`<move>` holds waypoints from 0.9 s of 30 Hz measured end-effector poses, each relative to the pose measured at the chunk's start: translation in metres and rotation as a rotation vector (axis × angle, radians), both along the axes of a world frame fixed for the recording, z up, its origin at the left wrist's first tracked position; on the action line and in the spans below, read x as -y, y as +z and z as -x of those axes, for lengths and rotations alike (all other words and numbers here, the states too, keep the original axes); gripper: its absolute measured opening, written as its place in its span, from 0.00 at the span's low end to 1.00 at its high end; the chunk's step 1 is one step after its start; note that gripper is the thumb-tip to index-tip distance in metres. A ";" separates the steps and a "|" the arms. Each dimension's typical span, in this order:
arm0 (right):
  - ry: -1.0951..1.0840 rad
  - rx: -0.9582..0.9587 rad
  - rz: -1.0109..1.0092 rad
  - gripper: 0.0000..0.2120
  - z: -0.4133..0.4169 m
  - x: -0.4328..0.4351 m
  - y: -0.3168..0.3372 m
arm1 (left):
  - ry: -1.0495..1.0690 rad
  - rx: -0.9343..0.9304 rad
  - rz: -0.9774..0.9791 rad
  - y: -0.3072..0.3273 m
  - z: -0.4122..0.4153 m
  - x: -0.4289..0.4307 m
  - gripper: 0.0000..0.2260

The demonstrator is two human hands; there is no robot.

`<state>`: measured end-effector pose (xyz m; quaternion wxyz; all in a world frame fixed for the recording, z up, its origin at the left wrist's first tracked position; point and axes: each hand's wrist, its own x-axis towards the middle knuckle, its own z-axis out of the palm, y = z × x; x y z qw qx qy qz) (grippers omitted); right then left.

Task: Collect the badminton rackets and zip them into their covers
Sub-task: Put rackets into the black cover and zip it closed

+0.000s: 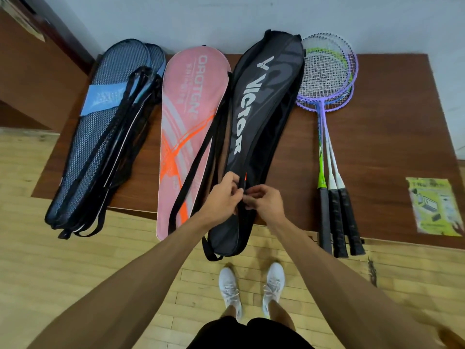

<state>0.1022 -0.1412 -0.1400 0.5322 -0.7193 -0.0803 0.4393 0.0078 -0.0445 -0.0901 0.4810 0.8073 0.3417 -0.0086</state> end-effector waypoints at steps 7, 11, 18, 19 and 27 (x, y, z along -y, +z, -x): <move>0.122 0.012 0.071 0.05 -0.017 0.000 -0.004 | -0.054 -0.051 0.028 -0.005 0.002 -0.010 0.09; 0.091 0.051 0.139 0.08 -0.038 0.016 0.002 | -0.115 -0.091 0.013 -0.010 -0.004 -0.015 0.09; 0.078 0.290 0.269 0.09 -0.091 0.020 0.039 | -0.157 0.008 -0.084 0.016 -0.039 -0.062 0.03; 0.078 0.333 0.276 0.09 -0.101 0.017 0.046 | -0.165 0.014 -0.103 0.021 -0.048 -0.069 0.05; 0.156 0.608 0.324 0.10 -0.214 -0.033 0.074 | -0.228 0.013 -0.247 0.035 -0.157 -0.108 0.09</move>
